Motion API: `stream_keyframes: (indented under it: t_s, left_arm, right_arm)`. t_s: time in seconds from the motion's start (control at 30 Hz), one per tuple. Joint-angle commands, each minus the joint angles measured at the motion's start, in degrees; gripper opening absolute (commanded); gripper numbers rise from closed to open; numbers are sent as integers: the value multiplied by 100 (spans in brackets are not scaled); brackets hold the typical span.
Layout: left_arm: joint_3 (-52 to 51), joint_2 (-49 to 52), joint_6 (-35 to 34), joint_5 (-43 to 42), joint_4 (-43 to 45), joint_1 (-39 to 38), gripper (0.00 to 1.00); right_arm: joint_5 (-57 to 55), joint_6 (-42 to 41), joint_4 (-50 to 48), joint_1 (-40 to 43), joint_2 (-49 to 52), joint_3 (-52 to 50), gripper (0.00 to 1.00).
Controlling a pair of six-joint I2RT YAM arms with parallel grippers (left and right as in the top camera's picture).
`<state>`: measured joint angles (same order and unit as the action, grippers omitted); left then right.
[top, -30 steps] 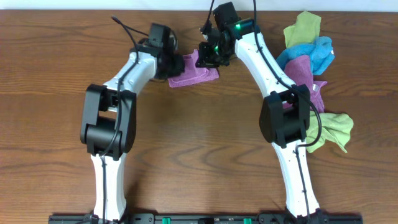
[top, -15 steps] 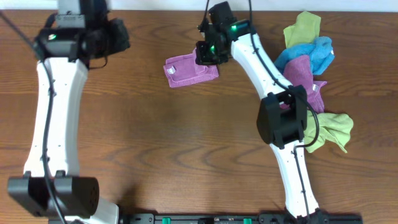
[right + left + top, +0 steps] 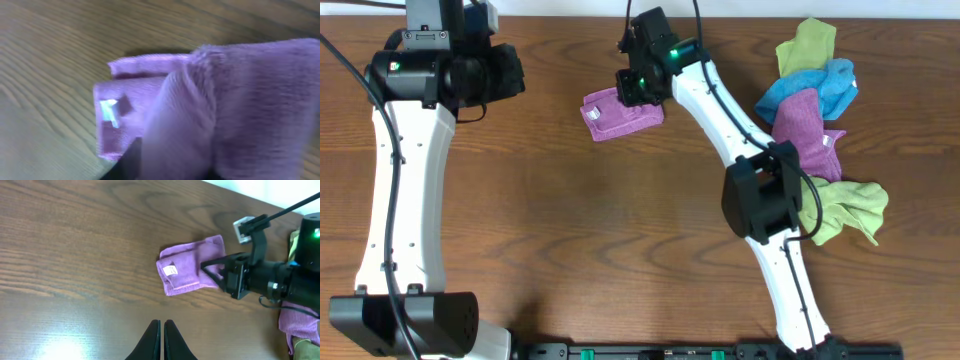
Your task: Fold the cloth
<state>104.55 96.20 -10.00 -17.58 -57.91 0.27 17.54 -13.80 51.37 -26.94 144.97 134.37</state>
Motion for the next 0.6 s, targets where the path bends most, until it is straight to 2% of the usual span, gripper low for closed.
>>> stream_keyframes:
  t_s: [0.0,0.07,0.13,0.23,0.37,0.47,0.5,0.57]
  left_arm:
    - [-9,-129,122,63,33,20,6]
    - [-9,-129,122,66,37,20,6]
    - [-9,-129,125,66,52,20,6]
    - [-9,-129,125,144,57,20,6]
    - [-83,-72,122,758,87,37,6]
    - [-315,127,120,544,256,125,6]
    - [-463,227,120,304,382,151,10]
    - [-774,433,120,-267,686,175,28]
  right_arm:
    - [553,59,-116,-297,-138,127,65]
    - [870,61,-157,-411,-138,127,72]
    - [883,61,-166,-472,-138,127,73]
    - [881,59,-155,-415,-138,127,73]
    - [1060,59,-59,-136,-245,136,71]
    - [1021,280,221,52,-496,138,68]
    - [789,382,393,114,-612,138,69]
    - [105,496,739,192,-791,138,68]
